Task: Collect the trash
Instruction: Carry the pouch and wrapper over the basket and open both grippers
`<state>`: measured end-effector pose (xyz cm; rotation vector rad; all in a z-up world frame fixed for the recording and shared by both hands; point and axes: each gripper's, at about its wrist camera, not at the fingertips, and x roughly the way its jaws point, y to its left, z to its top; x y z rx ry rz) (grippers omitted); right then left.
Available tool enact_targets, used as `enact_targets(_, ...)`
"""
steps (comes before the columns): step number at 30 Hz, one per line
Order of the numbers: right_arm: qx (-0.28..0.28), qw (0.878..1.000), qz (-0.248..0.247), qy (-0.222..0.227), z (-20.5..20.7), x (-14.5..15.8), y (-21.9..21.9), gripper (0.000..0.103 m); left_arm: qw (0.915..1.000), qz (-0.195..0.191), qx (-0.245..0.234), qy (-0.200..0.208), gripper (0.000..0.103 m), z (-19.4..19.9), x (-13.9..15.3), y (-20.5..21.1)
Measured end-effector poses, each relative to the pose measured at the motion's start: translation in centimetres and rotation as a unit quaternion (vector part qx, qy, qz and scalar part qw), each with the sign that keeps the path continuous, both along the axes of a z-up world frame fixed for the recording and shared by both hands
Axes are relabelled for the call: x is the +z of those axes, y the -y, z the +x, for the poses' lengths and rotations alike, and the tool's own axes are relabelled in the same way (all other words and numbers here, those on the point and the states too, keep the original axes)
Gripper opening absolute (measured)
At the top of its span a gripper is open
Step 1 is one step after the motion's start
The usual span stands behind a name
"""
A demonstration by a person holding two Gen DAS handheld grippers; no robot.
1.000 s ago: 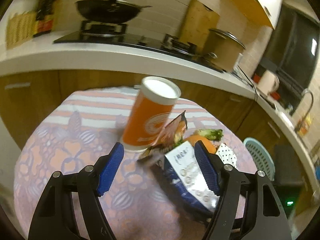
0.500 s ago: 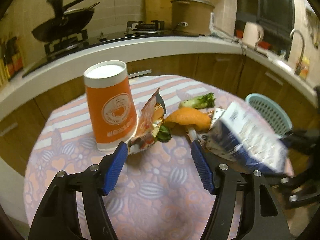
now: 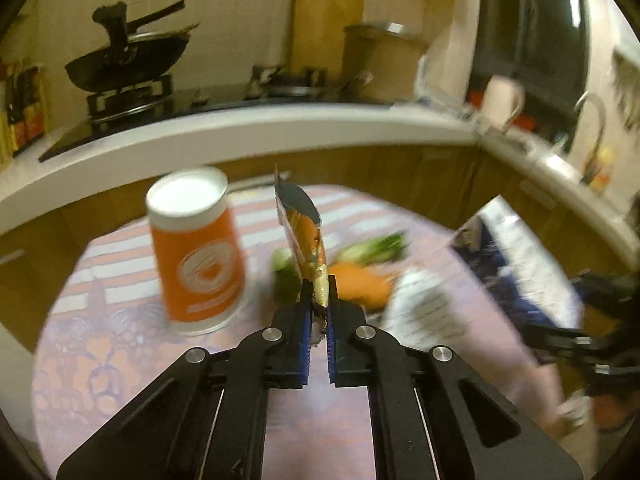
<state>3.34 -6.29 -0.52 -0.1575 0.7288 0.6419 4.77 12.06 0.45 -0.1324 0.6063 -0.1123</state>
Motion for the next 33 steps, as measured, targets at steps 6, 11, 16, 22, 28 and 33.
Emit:
enact_targets(6,-0.042,0.999,0.005,0.019,0.7,1.4,3.2,0.059,0.9961,-0.052,-0.063,0.035,0.004,-0.4,3.2,3.2)
enact_targets(11,-0.079,0.996,0.020,0.033,1.2,2.5,7.2,0.059,0.9932,-0.035,-0.102,0.042,0.004,0.7,4.4,7.8)
enact_targets(16,-0.120,0.992,0.027,0.036,2.1,2.9,11.4,0.059,0.9890,-0.028,-0.140,0.039,0.004,2.2,4.6,12.5)
enact_targets(22,-0.180,0.983,0.035,0.026,3.5,1.9,16.3,0.059,0.9841,-0.045,-0.170,0.030,0.004,4.8,3.9,18.6)
enact_targets(28,-0.256,0.965,0.047,-0.019,5.7,-1.2,21.6,0.059,0.9777,-0.048,-0.204,-0.005,0.004,7.6,1.8,24.0)
enact_targets(33,-0.298,0.951,0.050,-0.061,7.4,-4.5,24.5,0.059,0.9730,-0.047,-0.222,-0.042,0.004,9.8,-1.0,27.9)
